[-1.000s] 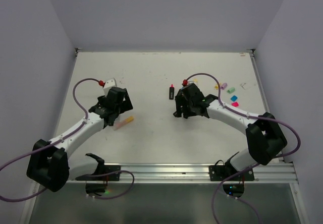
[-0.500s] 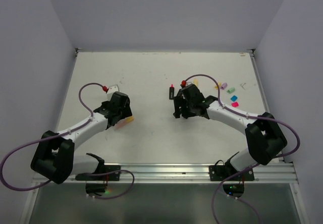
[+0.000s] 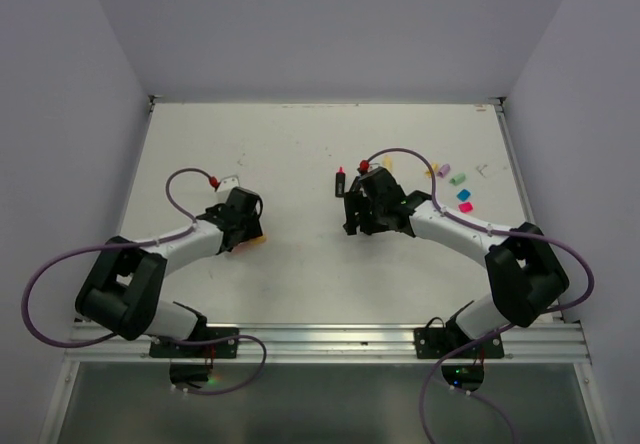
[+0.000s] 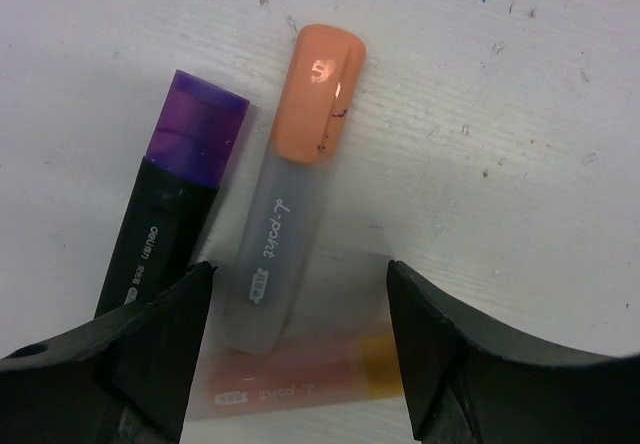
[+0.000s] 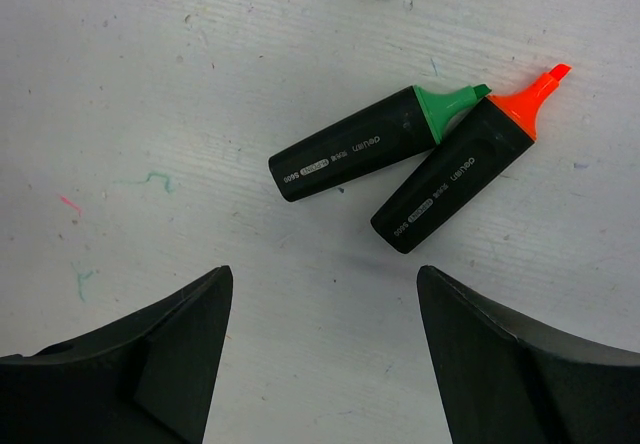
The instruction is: Open the pen caps
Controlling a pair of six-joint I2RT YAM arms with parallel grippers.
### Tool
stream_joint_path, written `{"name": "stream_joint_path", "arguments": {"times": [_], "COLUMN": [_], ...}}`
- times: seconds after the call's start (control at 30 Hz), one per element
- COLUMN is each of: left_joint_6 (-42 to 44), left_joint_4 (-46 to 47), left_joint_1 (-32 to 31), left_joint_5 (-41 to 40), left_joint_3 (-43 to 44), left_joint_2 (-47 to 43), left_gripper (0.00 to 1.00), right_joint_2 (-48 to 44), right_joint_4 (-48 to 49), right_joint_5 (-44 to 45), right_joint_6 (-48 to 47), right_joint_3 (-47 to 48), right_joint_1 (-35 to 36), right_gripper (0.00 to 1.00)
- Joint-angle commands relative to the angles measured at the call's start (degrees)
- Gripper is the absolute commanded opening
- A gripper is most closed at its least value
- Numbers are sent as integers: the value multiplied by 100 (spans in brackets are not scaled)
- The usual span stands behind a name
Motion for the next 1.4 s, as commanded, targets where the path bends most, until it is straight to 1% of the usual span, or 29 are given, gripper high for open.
{"name": "stream_joint_path", "arguments": {"times": [0.0, 0.13, 0.17, 0.2, 0.3, 0.37, 0.4, 0.47, 0.5, 0.57, 0.6, 0.67, 0.73, 0.87, 0.97, 1.03, 1.17, 1.23, 1.3, 1.37], "left_joint_6": [-171, -224, -258, -276, -486, -592, -610, -628, -619, -593, -558, -497, -268, 197, 505, 681, 883, 945, 1042, 1051], "left_joint_4": [271, 245, 219, 201, 8, -142, -151, -55, 42, 130, 130, 191, 401, 692, 824, 860, 1018, 1211, 1596, 1703], "left_joint_1": [45, 45, 45, 45, 36, 36, 36, 36, 36, 36, 36, 36, 36, -33, -122, -200, -429, -595, -719, -930], "left_joint_5": [-135, -117, -126, -135, -266, -328, -302, -241, -179, -109, -82, -39, 172, 462, 690, 989, 1551, 1912, 2202, 2273], "left_joint_3": [50, 103, 103, 112, 147, 173, 156, 59, -10, -55, -29, -29, -55, -38, 85, 243, 358, 297, 139, 42], "left_joint_2": [195, 388, 424, 476, 582, 617, 600, 513, 468, 398, 372, 267, 109, -593, -998, -1131, -1430, -1509, -1615, -1659], "left_gripper": [73, 71, 68, 61, 57, 52, 43, 35, 24, 11, 0, 0, 0, 0, 0, 0, 0, 0, 0, 0], "right_joint_2": [-122, -105, -113, -131, -175, -184, -192, -219, -228, -228, -236, -236, -236, -219, -219, -210, -157, -245, -289, -368], "right_joint_4": [173, 173, 173, 164, 146, 138, 129, 138, 138, 138, 129, 94, 67, -3, -56, -12, 76, 260, 497, 777], "right_joint_5": [-78, -96, -87, -78, -34, -34, -34, -16, -8, -16, -16, -16, -43, -104, -253, -411, -1034, -1289, -1729, -2045], "right_joint_6": [-57, -57, -66, -75, -84, -93, -93, -101, -101, -101, -101, -101, -110, -101, -40, -22, 12, 48, 171, 355], "right_joint_3": [-57, -57, -57, -57, -57, -48, -48, -48, -48, -39, -30, -13, 48, 207, 330, 383, 497, 506, 532, 532], "right_joint_1": [18, 18, 18, 18, 18, 18, 18, 18, 18, 18, 18, 18, 18, 18, 18, 18, 18, 18, 18, 18], "right_gripper": [78, 78, 78, 78, 78, 78, 78, 78, 78, 78, 78, 78, 78, 78, 78, 78, 78, 78, 77, 77]}}
